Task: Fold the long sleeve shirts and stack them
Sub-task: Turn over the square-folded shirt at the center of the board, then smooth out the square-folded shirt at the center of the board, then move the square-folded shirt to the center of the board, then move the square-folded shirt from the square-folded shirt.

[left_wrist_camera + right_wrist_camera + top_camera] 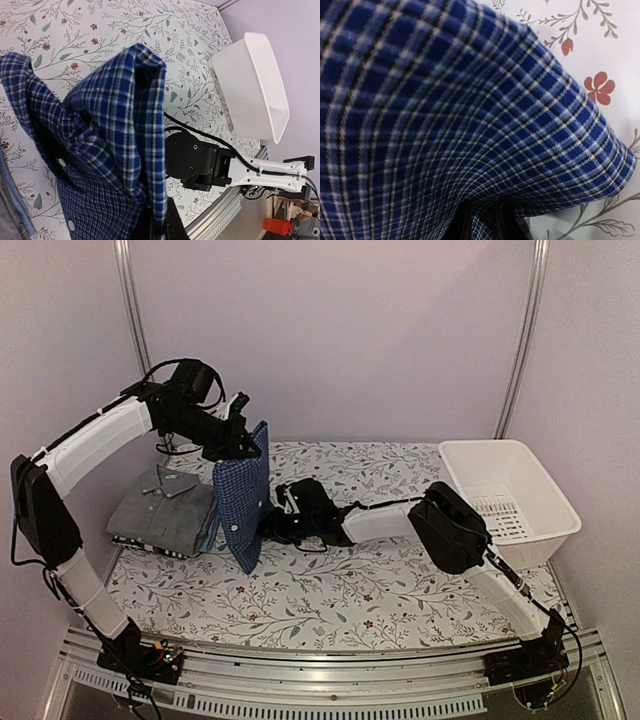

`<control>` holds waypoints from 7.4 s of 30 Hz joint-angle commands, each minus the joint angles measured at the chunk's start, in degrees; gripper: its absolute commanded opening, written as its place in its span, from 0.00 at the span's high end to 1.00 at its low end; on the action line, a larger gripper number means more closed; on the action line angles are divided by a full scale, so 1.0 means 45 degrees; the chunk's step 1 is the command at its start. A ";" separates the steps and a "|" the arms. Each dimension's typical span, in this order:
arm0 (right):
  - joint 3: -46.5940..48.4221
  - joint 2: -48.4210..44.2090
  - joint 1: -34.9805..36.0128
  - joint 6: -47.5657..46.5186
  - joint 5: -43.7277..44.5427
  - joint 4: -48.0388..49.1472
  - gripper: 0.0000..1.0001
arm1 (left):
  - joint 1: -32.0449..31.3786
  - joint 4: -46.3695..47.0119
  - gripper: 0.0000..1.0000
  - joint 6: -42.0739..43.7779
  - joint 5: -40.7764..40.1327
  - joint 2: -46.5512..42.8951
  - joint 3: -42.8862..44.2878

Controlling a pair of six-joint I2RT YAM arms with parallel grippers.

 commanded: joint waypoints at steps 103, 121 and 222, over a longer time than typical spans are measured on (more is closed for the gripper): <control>-0.8980 -0.9890 -0.2569 -0.4474 0.5092 -0.9656 0.71 | -0.2200 0.4655 0.38 -0.3504 -0.3735 -0.0362 -0.7212; -0.6068 -0.9032 -0.0384 -0.3579 0.6254 -0.9568 0.54 | -0.2096 0.5399 0.77 -0.2840 -0.2693 0.0849 -0.6459; -0.8749 -1.1608 -0.0683 -0.4489 0.6438 -0.6847 0.06 | -0.0262 0.7191 0.62 -0.7635 -1.1641 -0.3649 -1.2941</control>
